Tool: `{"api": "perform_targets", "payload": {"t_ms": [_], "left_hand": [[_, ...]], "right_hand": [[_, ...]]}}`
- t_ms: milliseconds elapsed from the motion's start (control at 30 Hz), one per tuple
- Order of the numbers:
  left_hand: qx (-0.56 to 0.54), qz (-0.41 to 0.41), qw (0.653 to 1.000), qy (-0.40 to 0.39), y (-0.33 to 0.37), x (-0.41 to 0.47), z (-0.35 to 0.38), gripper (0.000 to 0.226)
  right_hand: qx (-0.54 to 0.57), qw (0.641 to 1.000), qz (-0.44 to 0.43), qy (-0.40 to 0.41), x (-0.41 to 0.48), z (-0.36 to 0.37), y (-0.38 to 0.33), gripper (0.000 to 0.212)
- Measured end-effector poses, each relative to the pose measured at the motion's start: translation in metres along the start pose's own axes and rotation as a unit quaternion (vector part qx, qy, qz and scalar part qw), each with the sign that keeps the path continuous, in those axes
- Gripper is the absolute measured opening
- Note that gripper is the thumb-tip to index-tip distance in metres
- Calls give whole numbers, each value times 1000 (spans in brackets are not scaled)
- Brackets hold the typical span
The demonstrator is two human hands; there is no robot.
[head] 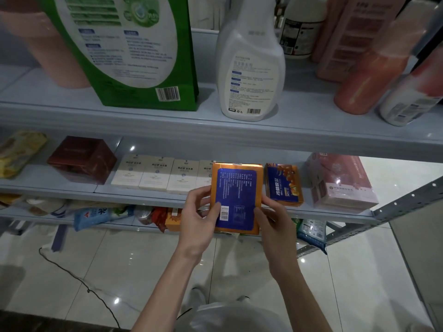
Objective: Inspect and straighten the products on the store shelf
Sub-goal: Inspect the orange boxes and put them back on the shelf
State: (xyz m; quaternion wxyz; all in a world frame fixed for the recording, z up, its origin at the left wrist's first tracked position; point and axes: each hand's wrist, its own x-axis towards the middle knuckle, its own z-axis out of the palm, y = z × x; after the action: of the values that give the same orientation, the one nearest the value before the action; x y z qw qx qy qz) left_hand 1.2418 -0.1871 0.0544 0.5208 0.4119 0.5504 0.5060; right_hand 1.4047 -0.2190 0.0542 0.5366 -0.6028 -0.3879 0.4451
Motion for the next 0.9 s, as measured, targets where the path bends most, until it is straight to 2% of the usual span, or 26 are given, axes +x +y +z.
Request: {"api": "perform_targets", "payload": {"t_ms": [167, 367, 467, 667, 767, 900], "left_hand": [[16, 13, 1000, 7, 0, 0, -1, 42], [57, 106, 993, -8, 0, -5, 5, 48], [77, 123, 989, -9, 0, -6, 8, 48], [60, 103, 993, -2, -2, -4, 8, 46], [29, 66, 997, 7, -2, -6, 10, 48], [19, 67, 997, 30, -1, -4, 11, 48]], "right_hand": [[20, 1000, 1, 7, 2, -1, 5, 34], [40, 999, 6, 35, 5, -1, 7, 38], [49, 998, 8, 43, 6, -1, 9, 39], [63, 997, 7, 39, 5, -3, 9, 40], [64, 998, -24, 19, 4, -2, 6, 39], [13, 997, -81, -4, 3, -1, 7, 37]]}}
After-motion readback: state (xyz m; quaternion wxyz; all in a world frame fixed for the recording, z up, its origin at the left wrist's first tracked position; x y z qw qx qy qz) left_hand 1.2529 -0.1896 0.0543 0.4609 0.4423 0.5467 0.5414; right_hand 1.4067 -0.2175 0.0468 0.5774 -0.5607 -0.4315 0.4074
